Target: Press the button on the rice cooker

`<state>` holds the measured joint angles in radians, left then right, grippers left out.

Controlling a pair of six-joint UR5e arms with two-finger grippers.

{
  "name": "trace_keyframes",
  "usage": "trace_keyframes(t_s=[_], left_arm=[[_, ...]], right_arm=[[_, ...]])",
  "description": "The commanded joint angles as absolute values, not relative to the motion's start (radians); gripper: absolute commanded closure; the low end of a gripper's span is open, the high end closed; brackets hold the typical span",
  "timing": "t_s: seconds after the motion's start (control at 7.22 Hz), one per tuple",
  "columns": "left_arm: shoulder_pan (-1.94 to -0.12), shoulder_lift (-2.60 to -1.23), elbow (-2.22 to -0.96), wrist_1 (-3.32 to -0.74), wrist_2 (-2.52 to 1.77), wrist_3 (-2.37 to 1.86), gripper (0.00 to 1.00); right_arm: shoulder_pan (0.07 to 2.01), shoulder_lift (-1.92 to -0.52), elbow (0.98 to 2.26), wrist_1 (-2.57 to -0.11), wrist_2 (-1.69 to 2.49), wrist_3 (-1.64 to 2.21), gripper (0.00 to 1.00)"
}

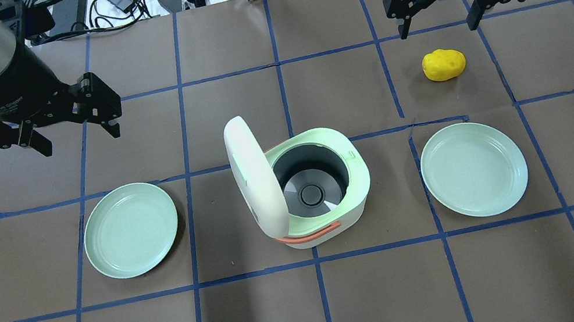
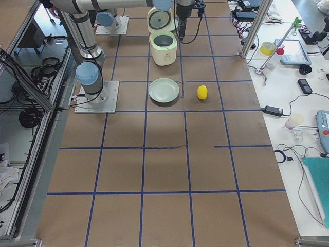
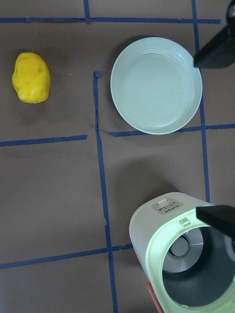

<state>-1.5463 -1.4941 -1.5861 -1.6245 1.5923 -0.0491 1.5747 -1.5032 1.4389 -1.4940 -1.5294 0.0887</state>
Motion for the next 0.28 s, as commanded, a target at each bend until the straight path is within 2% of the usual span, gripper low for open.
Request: trace_keyframes(t_s=[0.0, 0.14], left_arm=[[-1.546, -1.494, -1.586, -1.624, 1.592, -0.049, 0.00], [-1.546, -1.494, -1.586, -1.624, 1.592, -0.049, 0.00]], right_arm=[[1.574, -1.503, 1.439, -1.493, -1.531, 0.083, 0.00], [1.574, -1.503, 1.439, -1.493, -1.531, 0.083, 0.00]])
